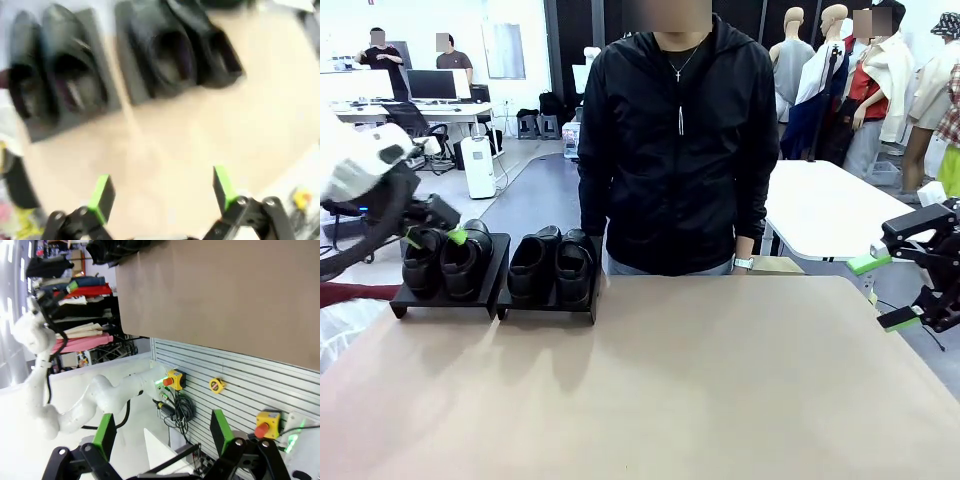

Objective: Organize the shoes by placing them on the stand.
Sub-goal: Place the Shoe from the middle of the table onto the Shoes Stand.

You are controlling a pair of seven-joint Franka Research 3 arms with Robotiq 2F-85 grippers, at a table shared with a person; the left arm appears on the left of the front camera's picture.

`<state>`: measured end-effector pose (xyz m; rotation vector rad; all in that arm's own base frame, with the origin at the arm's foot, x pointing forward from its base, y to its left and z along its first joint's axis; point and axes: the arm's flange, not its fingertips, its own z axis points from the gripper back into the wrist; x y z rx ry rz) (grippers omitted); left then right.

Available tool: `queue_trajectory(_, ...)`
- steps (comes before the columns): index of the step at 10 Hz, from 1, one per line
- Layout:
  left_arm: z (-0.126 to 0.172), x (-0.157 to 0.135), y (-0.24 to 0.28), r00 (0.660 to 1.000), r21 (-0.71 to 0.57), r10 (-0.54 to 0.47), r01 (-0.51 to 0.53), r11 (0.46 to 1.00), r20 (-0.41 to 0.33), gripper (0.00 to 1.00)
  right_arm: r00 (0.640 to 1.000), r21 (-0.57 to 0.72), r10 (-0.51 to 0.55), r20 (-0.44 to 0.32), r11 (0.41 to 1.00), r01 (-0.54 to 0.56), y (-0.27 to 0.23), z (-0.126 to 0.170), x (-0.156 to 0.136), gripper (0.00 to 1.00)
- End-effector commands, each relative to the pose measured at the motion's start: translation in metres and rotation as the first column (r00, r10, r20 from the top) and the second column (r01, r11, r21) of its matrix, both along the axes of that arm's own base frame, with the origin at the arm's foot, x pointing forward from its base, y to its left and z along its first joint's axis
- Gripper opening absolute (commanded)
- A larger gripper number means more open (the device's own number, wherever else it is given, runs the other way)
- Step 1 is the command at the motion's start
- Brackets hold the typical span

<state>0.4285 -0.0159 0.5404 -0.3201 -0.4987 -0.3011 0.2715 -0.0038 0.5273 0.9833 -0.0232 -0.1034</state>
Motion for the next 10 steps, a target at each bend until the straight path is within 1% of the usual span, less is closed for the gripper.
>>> queue_trajectory(1,0.015,-0.026,0.041,0.971,0.01,-0.177,0.181,0.983,-0.159,1.0,1.0,0.028,0.01,0.029,1.0,-0.011,0.001,0.003,0.003,1.0)
queue_trajectory(2,0.015,-0.051,0.046,0.92,-0.101,-0.301,0.285,0.953,-0.251,1.0,1.0,0.028,0.01,0.029,1.0,-0.011,0.001,0.003,0.003,1.0)
queue_trajectory(3,0.004,-0.073,0.053,0.923,-0.174,-0.261,0.219,0.96,-0.283,1.0,1.0,0.028,0.01,0.029,1.0,-0.011,0.001,0.003,0.003,1.0)
queue_trajectory(4,-0.011,-0.087,0.059,0.923,-0.248,-0.242,0.169,0.954,-0.3,1.0,1.0,0.028,0.01,0.029,1.0,-0.011,0.001,0.003,0.003,1.0)
queue_trajectory(5,-0.022,-0.095,0.065,0.938,-0.329,-0.21,0.114,0.937,-0.275,1.0,1.0,0.028,0.01,0.029,1.0,-0.011,0.001,0.003,0.003,1.0)
queue_trajectory(6,0.0,-0.085,0.053,0.916,-0.192,-0.291,0.244,0.95,-0.276,1.0,1.0,0.028,0.01,0.029,1.0,-0.011,0.001,0.003,0.003,1.0)
queue_trajectory(10,0.0,-0.085,0.053,0.916,-0.192,-0.291,0.244,0.95,-0.276,1.0,1.0,0.028,0.01,0.029,1.0,-0.011,0.001,0.003,0.003,1.0)
